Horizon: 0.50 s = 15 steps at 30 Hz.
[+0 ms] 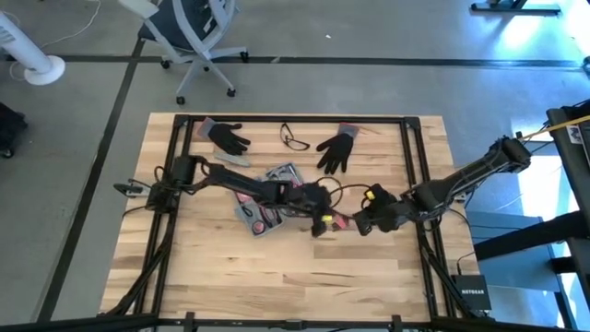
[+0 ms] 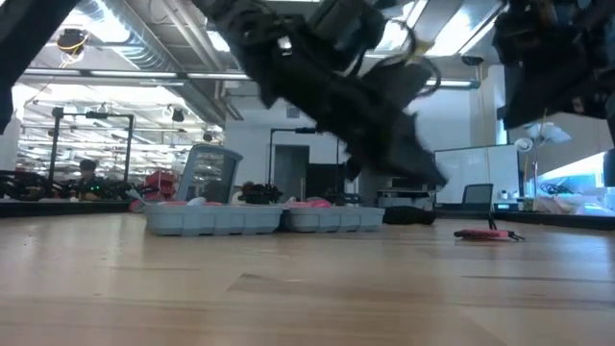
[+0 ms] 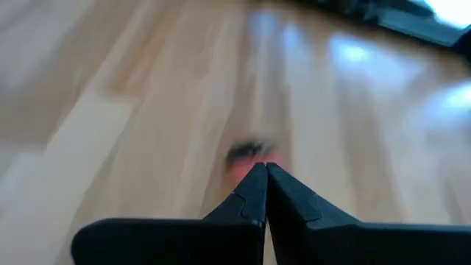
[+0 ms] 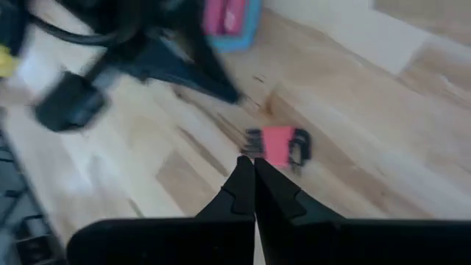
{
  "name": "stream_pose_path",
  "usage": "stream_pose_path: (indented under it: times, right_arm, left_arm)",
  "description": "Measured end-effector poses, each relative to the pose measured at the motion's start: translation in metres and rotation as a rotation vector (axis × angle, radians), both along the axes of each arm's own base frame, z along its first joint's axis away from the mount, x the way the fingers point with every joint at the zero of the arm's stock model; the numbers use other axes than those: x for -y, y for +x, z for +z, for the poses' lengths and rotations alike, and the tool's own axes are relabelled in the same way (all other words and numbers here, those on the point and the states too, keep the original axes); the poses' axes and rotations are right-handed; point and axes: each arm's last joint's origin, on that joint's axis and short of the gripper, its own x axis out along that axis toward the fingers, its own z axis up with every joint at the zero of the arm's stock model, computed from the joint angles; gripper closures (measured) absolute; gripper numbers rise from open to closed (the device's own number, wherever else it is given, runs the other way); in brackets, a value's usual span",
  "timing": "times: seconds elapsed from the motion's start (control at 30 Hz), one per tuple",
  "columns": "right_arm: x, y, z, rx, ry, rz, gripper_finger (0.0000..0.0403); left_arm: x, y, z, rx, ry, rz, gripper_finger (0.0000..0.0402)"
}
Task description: Prefit tool cases
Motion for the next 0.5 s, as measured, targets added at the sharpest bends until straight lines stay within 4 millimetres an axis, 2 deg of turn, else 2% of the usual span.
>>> stream_pose_path:
  times: [0.07,0.2,0.3,0.5]
  right_arm:
    - [0.001,-0.002,0.003,0.022,0.004,-0.003,0.0403]
    - [0.001,-0.002,0.005,0.029,0.017,-0.001,0.0403]
    - [0.001,-0.002,0.004,0.025,0.024,-0.001,0.0403]
    - [0.001,-0.002,0.004,0.025,0.023,-0.001,0.0403]
  left_arm:
    - [0.004,0.010,0.001,0.023,0.002,-0.013,0.0401]
    - [0.008,0.026,-0.015,0.000,0.011,-0.034,0.0401]
    - [0.004,0.039,-0.014,0.021,0.043,-0.038,0.0401]
    - [0.004,0.045,-0.033,-0.052,0.054,-0.042,0.0401]
